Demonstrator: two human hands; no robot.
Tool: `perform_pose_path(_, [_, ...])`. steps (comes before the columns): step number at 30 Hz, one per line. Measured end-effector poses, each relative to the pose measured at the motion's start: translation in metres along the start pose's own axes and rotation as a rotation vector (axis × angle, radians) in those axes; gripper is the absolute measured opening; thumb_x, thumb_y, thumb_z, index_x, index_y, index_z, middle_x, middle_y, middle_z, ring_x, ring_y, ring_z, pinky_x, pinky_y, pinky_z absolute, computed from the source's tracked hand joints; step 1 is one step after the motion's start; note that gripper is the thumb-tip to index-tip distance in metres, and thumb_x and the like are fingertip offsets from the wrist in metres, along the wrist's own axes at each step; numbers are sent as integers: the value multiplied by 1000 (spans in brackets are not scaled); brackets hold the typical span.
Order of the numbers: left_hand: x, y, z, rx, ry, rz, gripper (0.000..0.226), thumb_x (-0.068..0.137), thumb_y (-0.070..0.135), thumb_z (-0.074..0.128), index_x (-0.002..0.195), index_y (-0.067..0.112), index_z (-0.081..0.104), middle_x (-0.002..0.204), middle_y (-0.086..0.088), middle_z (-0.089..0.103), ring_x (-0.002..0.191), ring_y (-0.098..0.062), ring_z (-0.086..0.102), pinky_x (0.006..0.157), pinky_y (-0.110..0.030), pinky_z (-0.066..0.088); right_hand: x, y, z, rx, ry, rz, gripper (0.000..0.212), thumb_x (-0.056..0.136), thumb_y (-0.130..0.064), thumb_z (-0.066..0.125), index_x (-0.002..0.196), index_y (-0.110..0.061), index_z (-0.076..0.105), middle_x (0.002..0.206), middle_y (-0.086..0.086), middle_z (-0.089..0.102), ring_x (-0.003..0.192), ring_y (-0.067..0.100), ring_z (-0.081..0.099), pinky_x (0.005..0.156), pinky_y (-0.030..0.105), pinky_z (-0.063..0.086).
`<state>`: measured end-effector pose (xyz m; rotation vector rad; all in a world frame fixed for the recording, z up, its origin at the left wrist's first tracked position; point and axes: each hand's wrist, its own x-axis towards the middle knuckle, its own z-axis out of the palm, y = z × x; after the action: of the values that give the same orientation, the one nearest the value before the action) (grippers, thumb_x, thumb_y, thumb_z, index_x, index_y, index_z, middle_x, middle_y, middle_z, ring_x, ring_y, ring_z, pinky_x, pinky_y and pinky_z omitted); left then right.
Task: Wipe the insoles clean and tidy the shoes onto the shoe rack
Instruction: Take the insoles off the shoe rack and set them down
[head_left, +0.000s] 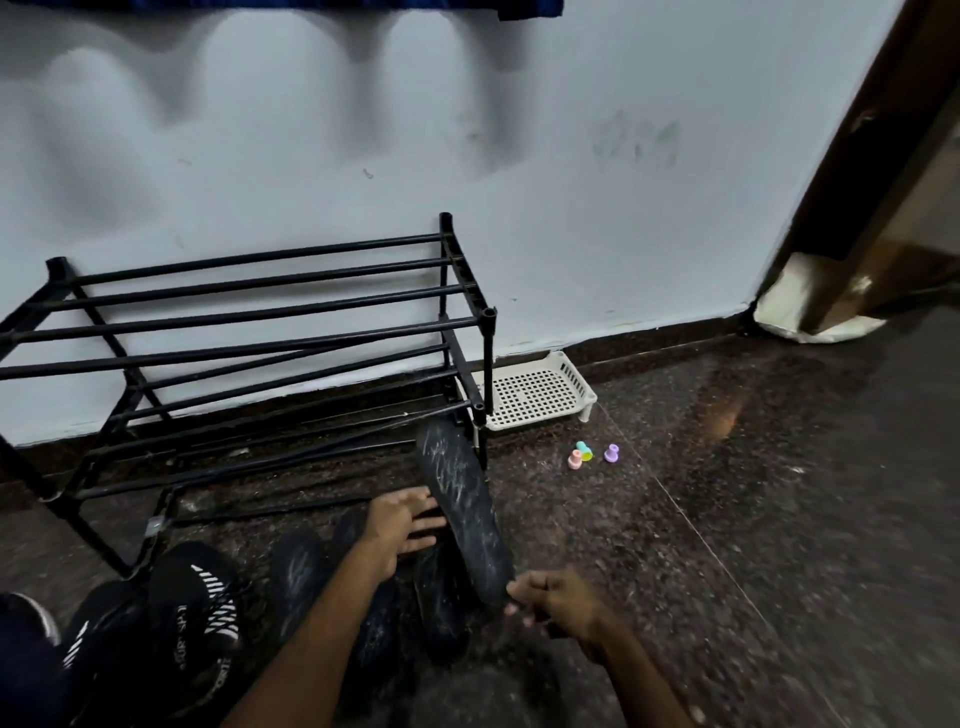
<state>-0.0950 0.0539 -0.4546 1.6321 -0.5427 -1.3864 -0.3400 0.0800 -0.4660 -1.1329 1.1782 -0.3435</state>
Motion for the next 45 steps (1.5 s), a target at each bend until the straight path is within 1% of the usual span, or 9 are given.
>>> perform_pose_path(6, [5,-34,25,115,-86,-104,30,102,9,49,131,6,56,128,-13,64,94,-24,71,68,-37,59,-2,50,-14,-24,2,132,21,94,-29,64,76,-17,65,73,-5,70,52,0,50,47,14,36])
perform_pose_path(11, [22,-52,38,182,-100,-184,16,103,6,45,102,13,59,130,-14,62,94,-23,69,69,-39,59,7,63,-20,-3,53,194,22,95,-26,63,74,-19,65,71,-4,71,51,1,49,47,14,35])
perform_pose_path(17, [46,-70,45,293,-135,-237,22,104,10,44,123,7,55,135,-15,58,111,-32,62,76,-43,57,29,75,-18,-41,120,271,23,97,-24,61,76,-15,64,69,-1,69,46,4,47,44,16,34])
perform_pose_path(24, [52,-85,38,332,-118,-263,13,105,12,41,111,11,53,130,-13,60,102,-28,62,81,-45,56,44,75,-5,-208,124,364,17,98,-17,52,88,-15,65,60,0,68,39,9,47,38,15,33])
perform_pose_path(28, [47,-83,36,372,-123,-229,20,104,16,45,120,10,56,129,-11,60,102,-27,63,85,-45,56,52,81,-8,-448,141,408,19,89,-20,58,84,-10,73,74,6,74,51,14,60,60,28,58])
perform_pose_path(35, [26,-70,37,475,-118,-98,43,102,21,51,143,10,46,127,-5,60,97,-22,64,63,-33,55,34,57,-10,-578,292,331,29,62,-37,63,69,-10,70,70,1,70,67,15,68,61,27,56])
perform_pose_path(38, [19,-64,45,573,-126,6,43,101,21,52,143,10,46,115,-5,62,92,-22,65,60,-30,53,29,44,-3,-554,434,264,32,68,-40,59,65,-8,62,69,2,66,67,21,65,60,27,48])
perform_pose_path(42, [10,-55,51,686,-165,139,48,100,21,55,145,9,44,131,-8,62,110,-26,63,84,-34,52,23,31,3,-528,686,167,43,83,-46,59,73,-4,66,74,8,67,71,26,65,64,29,49])
perform_pose_path(45, [4,-49,52,766,-193,201,51,101,24,53,148,8,40,140,-7,56,124,-24,55,99,-33,46,18,30,2,-602,608,157,30,91,-41,55,97,-13,66,99,9,69,92,27,66,76,32,51])
